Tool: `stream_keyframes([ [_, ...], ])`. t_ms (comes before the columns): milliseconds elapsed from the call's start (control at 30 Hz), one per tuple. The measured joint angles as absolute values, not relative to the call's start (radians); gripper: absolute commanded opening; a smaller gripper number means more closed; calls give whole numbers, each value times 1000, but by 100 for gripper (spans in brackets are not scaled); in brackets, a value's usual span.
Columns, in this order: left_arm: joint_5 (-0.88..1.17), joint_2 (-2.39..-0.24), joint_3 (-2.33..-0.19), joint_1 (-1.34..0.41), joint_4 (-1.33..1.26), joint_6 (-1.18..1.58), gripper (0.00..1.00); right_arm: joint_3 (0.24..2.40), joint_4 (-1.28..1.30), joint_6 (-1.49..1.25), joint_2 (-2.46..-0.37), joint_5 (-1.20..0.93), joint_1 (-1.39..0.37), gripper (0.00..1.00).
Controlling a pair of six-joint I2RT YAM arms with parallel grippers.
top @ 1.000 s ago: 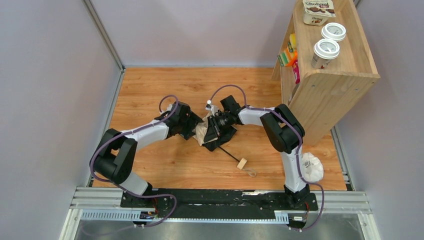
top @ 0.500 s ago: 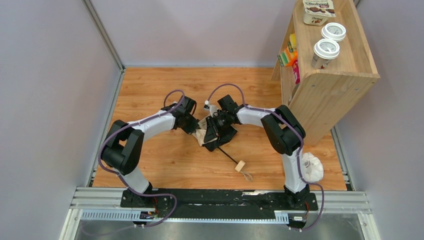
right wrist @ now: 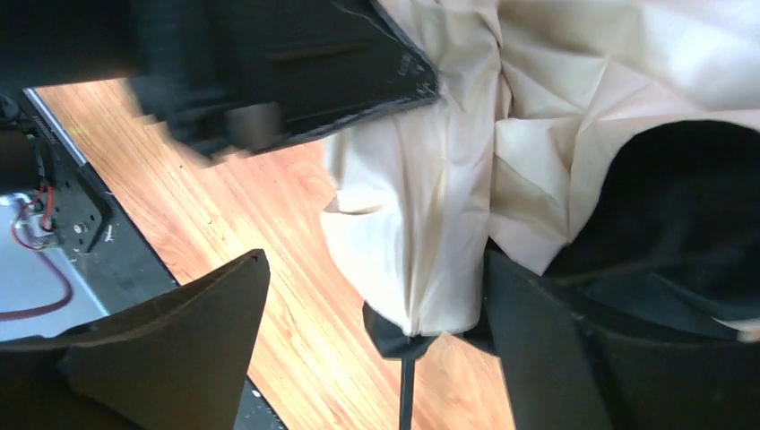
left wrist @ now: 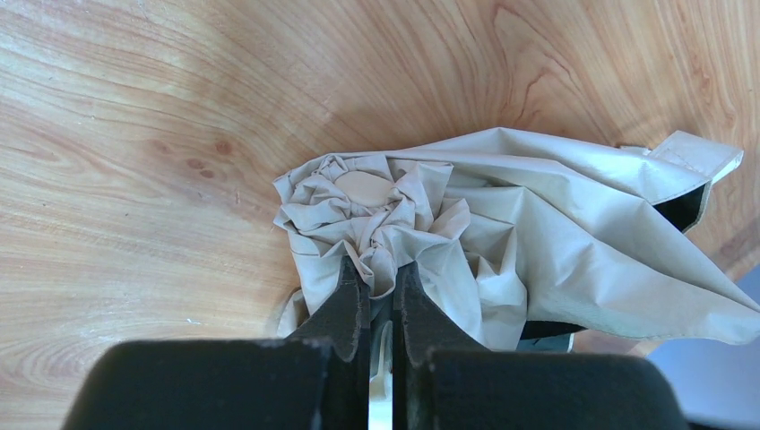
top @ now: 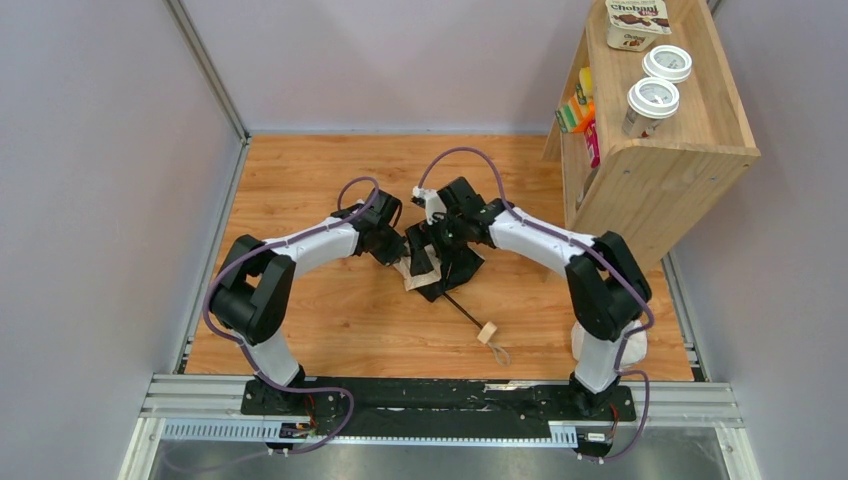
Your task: Put away the umbrella
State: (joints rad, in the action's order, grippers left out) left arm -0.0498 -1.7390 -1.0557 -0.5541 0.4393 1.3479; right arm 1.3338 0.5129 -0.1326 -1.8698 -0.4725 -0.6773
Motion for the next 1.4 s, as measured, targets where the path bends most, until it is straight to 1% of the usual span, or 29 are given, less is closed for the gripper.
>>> stream_keyframes([
  [133,-50,-1737,-1054,-554,439,1352,0,1260,430,-81,-1707,-320,-747,99],
  [200,-50,-1737,-1054,-554,439,1354,0,1176,326,-41,-1626,-197,-830,99],
  [300,-49,-1737,-1054,-554,440,1359,0,1036,140,31,-1588,-5,-968,98],
  [433,-46,-1736,-1051,-554,439,1368,0,918,-16,115,-1647,196,-1094,96],
  [633,-37,-1733,-1044,-554,433,1392,0,912,-186,189,-1768,442,-1092,95],
  [733,-36,-1731,-1040,-553,429,1397,0,914,-216,210,-1816,517,-1085,96],
  [800,-33,-1731,-1040,-553,427,1399,0,915,-236,223,-1842,553,-1081,94],
  [833,-31,-1731,-1040,-553,426,1400,0,921,-234,226,-1846,561,-1078,90],
  [867,-31,-1731,-1039,-553,426,1401,0,928,-229,226,-1850,563,-1073,84],
  [900,-30,-1731,-1040,-553,426,1401,0,934,-224,224,-1854,564,-1068,71],
  [933,-29,-1731,-1040,-553,425,1402,0,942,-219,218,-1862,559,-1061,48],
  [967,-26,-1729,-1039,-553,421,1406,0,955,-208,201,-1874,550,-1054,37],
  [1000,-23,-1727,-1039,-553,416,1407,0,963,-200,187,-1883,539,-1051,29],
  [1100,-15,-1716,-1034,-547,408,1399,0,967,-184,152,-1898,518,-1045,11],
  [1133,-15,-1710,-1031,-546,398,1388,5,968,-180,144,-1897,509,-1042,4],
  [1167,-16,-1701,-1023,-546,382,1375,27,968,-175,131,-1894,498,-1039,0],
  [1200,-17,-1692,-1010,-546,362,1362,36,967,-171,119,-1890,483,-1034,0],
  [1233,-19,-1679,-997,-547,340,1342,54,966,-169,108,-1885,467,-1027,0],
  [1300,-44,-1644,-949,-546,302,1303,77,960,-171,78,-1872,419,-1009,0],
  [1400,-54,-1582,-859,-526,252,1259,77,945,-181,36,-1855,333,-978,0],
])
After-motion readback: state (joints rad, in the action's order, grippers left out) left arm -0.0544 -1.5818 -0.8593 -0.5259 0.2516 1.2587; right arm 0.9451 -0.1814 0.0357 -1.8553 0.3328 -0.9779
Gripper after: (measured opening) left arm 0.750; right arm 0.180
